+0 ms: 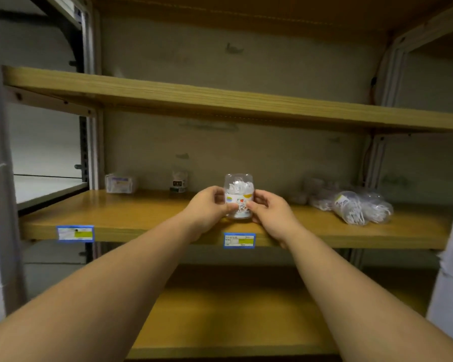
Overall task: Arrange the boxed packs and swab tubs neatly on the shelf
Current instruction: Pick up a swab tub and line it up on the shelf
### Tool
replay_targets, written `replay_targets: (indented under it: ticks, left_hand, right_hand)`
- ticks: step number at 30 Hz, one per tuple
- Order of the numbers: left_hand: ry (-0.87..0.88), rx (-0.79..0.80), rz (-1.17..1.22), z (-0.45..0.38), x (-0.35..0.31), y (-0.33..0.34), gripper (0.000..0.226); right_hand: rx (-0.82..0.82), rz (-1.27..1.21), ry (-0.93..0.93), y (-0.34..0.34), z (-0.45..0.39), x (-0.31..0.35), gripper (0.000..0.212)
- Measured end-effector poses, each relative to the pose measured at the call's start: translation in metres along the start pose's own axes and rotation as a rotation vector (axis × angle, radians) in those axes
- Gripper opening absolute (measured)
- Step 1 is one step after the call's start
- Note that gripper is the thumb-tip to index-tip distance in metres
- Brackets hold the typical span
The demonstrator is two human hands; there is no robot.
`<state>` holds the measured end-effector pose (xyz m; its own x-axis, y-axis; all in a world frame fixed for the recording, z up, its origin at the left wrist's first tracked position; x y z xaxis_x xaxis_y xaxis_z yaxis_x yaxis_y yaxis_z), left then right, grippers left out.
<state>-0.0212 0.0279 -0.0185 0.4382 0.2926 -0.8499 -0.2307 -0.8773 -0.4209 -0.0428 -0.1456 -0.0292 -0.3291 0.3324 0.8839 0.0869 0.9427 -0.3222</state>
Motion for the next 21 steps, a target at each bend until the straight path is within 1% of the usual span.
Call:
replay_targets:
  ticks: [3, 6, 9, 12, 15, 18, 21]
  left_hand:
    - [0.010, 0.042, 0.014, -0.002, 0.005, 0.000, 0.042]
    - [0.023, 0.014, -0.003, -0.005, 0.004, -0.001, 0.043]
    - [-0.002, 0.013, -0.028, -0.007, 0.009, 0.000, 0.044]
    - [-0.007, 0.014, -0.027, -0.007, 0.011, 0.001, 0.044]
    - [-0.024, -0.012, 0.018, -0.005, 0.011, 0.000, 0.043]
    - [-0.090, 0.038, 0.062, -0.013, 0.008, -0.002, 0.045]
    - [-0.105, 0.061, 0.003, -0.036, -0.001, -0.013, 0.043]
  right_hand:
    - [0.003, 0.031, -0.014, -0.001, 0.001, -0.006, 0.039]
    - [-0.001, 0.070, -0.027, -0.002, -0.001, -0.009, 0.042]
    - [0.031, 0.088, -0.034, -0.001, -0.006, -0.010, 0.041]
    - [0.029, 0.075, -0.041, -0.001, -0.006, -0.012, 0.036]
    - [0.077, 0.040, -0.041, -0.003, -0.003, -0.009, 0.026]
    - [0.118, -0.063, 0.030, -0.011, -0.014, -0.012, 0.029]
    - [0.122, -0.086, 0.073, -0.018, -0.038, -0.004, 0.032]
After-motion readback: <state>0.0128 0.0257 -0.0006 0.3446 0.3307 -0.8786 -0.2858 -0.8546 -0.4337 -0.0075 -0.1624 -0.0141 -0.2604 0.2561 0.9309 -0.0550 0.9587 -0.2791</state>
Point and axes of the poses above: each hand's wrist, its own z-axis away from the middle knuckle, its own y-axis out of the palm, x = y × z, the point moved 2 cm from there along -z, towards the middle knuckle, and after that the axes turned 8 degrees about x, right-handed, at the moved point
